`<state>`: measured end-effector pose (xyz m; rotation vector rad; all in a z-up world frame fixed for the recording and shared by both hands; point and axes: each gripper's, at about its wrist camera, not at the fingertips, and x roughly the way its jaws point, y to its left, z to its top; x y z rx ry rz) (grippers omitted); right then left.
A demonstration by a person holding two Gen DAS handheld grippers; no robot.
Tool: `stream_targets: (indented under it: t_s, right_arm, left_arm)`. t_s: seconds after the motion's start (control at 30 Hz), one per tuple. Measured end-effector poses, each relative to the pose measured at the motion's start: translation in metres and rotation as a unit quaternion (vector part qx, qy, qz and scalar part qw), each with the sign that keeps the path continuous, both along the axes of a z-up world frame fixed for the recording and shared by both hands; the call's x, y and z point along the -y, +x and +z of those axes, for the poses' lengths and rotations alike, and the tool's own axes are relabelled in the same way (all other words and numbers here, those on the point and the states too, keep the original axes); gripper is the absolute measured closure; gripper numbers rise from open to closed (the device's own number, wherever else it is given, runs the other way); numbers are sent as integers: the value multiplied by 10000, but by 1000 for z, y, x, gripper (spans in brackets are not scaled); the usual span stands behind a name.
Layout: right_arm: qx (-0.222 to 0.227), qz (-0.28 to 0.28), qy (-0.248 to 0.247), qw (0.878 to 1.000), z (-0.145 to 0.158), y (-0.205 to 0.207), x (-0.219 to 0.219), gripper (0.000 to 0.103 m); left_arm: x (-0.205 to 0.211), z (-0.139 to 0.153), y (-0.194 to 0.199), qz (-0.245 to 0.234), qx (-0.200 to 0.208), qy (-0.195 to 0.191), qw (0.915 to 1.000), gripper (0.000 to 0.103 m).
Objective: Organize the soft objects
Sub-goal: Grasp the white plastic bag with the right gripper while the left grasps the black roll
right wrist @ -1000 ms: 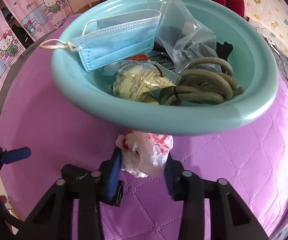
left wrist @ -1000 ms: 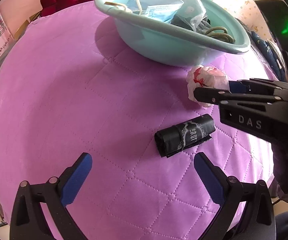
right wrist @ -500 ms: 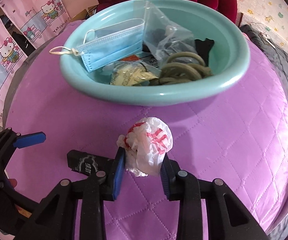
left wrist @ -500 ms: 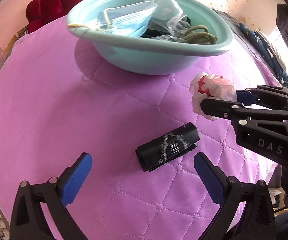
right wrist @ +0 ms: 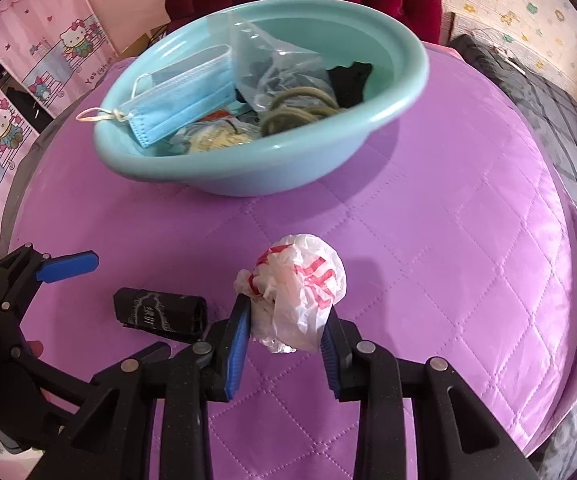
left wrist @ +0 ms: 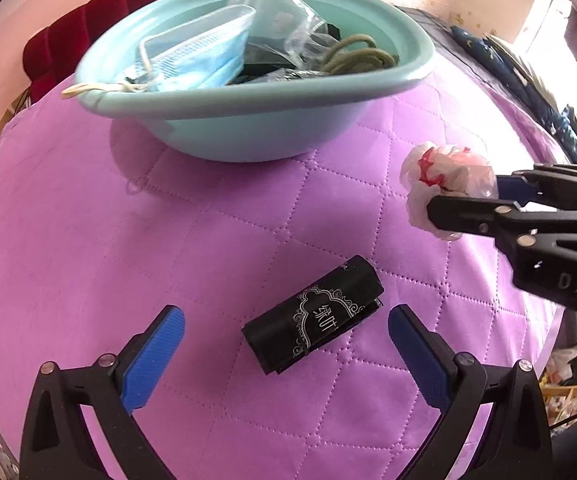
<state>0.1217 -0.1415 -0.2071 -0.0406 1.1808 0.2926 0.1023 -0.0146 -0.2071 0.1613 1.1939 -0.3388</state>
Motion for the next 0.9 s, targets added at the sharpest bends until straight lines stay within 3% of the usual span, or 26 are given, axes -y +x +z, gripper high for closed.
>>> stream_targets:
  t_s: [0.3,0.4,0.5,0.53,0.6,0.73,0.9]
  right_arm:
    - [-42,-252,48,9997,-1,-7,17,68]
    - [-46,-300,57,9995,-3,-7,21,68]
    - [-60,-369,87,9993,-2,-8,24,68]
    - [-62,-389,90,9992,-1,-8,24,68]
    - [-59,-444,103,9989,-4,-9,27,68]
    - [-40,-486,120,9987,-1,-11,28,68]
    - [5,-483,121,9988,9,-18,30,68]
  left_arm:
    - [28,-16,11,-491,-230,140,9984,3]
    - [42,-20,15,-696,-222,297,9969,27]
    - [56,-24,17,-822,-283,380,9955,39]
    - [60,-23,17,-832,-300,310,9956,54]
    - [64,-21,16,-814,-332,170,9960,71]
    - [65,-15,15,-761,-352,-5,9965,81]
    - [65,-7,6,-694,-367,-144,9968,84]
